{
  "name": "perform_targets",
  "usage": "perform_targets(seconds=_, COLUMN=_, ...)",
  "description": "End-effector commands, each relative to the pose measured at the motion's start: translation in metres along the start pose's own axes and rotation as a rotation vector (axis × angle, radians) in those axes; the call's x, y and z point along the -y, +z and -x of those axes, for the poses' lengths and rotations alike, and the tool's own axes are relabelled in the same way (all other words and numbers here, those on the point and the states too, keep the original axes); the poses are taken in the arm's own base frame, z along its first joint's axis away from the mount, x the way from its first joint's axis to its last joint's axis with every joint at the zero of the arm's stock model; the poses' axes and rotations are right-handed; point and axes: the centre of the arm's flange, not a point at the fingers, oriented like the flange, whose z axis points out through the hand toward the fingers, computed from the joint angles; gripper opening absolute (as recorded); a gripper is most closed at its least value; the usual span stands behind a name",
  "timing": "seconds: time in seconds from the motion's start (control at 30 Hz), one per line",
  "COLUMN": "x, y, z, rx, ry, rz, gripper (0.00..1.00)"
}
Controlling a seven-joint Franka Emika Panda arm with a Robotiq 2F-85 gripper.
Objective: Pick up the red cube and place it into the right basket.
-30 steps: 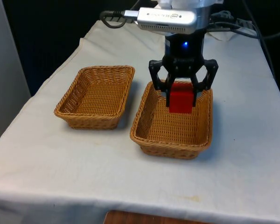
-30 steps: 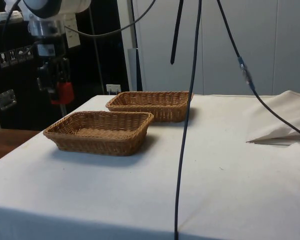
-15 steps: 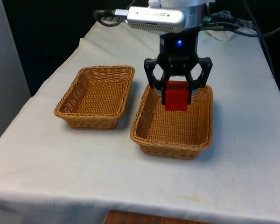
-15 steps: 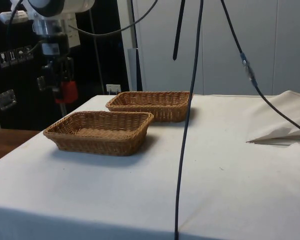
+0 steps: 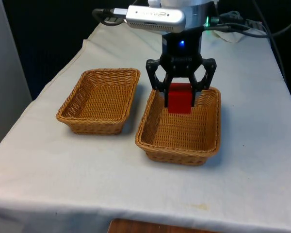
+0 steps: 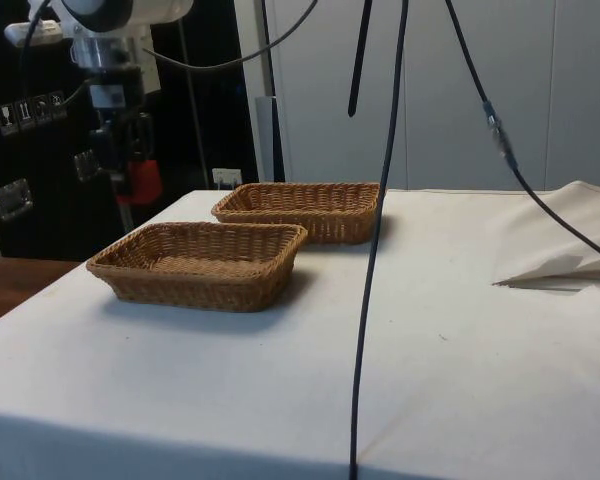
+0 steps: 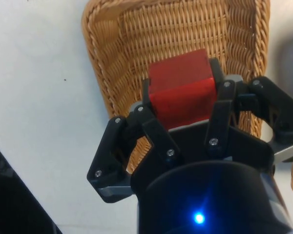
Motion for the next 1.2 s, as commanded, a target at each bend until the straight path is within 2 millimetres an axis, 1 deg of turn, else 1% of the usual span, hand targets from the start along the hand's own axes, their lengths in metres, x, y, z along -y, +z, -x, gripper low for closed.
perform_targets(seconds=0.0, x=-0.003, y=-0.002, z=0.007, rx=-0.012, ry=-0.001, rz=-0.005, gripper=0.03)
perform_targets(seconds=0.07, x=-0.004, y=-0.002, z=0.007, rx=-0.011, ry=-0.002, rz=-0.007, gripper=0.03)
perform_targets(seconds=0.1, x=-0.004, y=0.001, z=0.003, rx=0.004, ry=0.001, rz=-0.001, gripper=0.03)
perform_targets(seconds=0.13, x=-0.004, y=-0.002, z=0.007, rx=-0.008, ry=-0.001, rz=-0.006, gripper=0.03)
perform_targets(seconds=0.3, x=-0.003, y=-0.003, z=0.012, rx=0.009, ry=-0.006, rz=0.0, gripper=0.03)
perform_targets(seconds=0.33, x=-0.004, y=0.001, z=0.008, rx=0.014, ry=-0.003, rz=-0.004, gripper=0.03)
perform_targets(seconds=0.37, x=-0.003, y=-0.003, z=0.013, rx=0.012, ry=-0.006, rz=0.0, gripper=0.03)
perform_targets(seconds=0.47, x=-0.004, y=-0.006, z=0.018, rx=0.018, ry=-0.007, rz=0.001, gripper=0.03)
perform_targets(seconds=0.63, x=-0.004, y=-0.004, z=0.024, rx=0.018, ry=-0.006, rz=0.001, gripper=0.03)
perform_targets(seconds=0.67, x=-0.004, y=-0.002, z=0.018, rx=0.029, ry=-0.005, rz=-0.003, gripper=0.03)
perform_targets(seconds=0.7, x=-0.004, y=0.0, z=0.024, rx=0.017, ry=-0.006, rz=0.001, gripper=0.03)
perform_targets(seconds=0.9, x=-0.003, y=0.022, z=0.034, rx=0.025, ry=-0.003, rz=-0.006, gripper=0.03)
perform_targets(seconds=0.93, x=-0.002, y=0.031, z=0.038, rx=0.031, ry=-0.002, rz=-0.007, gripper=0.03)
perform_targets(seconds=0.97, x=-0.003, y=0.028, z=0.03, rx=0.041, ry=0.0, rz=-0.003, gripper=0.03)
perform_targets(seconds=1.0, x=-0.002, y=0.035, z=0.04, rx=0.034, ry=-0.002, rz=-0.008, gripper=0.03)
perform_targets(seconds=1.17, x=-0.008, y=0.047, z=0.05, rx=0.049, ry=-0.003, rz=-0.002, gripper=0.03)
